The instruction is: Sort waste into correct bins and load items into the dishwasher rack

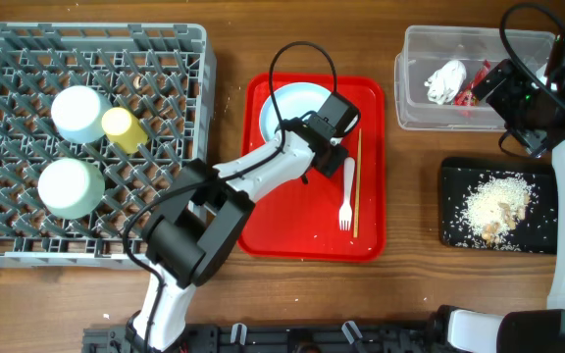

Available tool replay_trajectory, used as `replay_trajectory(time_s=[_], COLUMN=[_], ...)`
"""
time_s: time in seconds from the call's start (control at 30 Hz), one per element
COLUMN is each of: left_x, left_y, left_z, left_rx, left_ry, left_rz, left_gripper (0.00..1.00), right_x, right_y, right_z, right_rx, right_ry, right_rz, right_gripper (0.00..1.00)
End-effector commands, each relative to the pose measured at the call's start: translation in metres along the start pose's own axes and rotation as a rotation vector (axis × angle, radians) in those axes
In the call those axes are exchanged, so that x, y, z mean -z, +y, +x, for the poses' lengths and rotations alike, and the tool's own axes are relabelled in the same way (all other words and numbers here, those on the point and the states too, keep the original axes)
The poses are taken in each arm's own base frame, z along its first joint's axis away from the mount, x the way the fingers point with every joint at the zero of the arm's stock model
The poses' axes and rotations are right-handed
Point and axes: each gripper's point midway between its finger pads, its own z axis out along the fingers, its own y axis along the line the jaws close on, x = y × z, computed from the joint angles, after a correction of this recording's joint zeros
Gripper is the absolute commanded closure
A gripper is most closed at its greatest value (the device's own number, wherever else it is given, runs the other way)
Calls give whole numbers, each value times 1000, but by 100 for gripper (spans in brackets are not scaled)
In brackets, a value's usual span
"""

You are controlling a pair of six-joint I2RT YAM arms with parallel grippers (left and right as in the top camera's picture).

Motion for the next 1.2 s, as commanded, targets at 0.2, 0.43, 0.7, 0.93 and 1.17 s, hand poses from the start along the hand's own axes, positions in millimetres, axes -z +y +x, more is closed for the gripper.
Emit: replay_trajectory(time_s=[0.2,0.43,0.7,0.93,1.17], left_x=[-27,-13,5,23,42], left_y=[11,45,53,74,76], left_z=[9,5,-1,-5,-17], left_rx=[-16,-107,-174,-170,-146], left_ry=[31,29,13,8,-34], left_rz=[-67,-376,-568,-719,-723], left_gripper=[96,96,96,96,96], right_x=[6,6,6,6,6], right_y=[-1,-1,-1,-1,-1], right_z=[-5,-5,-5,-5,-5], right_rx=[18,18,18,18,18], right_ry=[-27,-27,-27,-27,-27], right_rz=[8,8,8,8,8], right_gripper=[0,0,0,0,0])
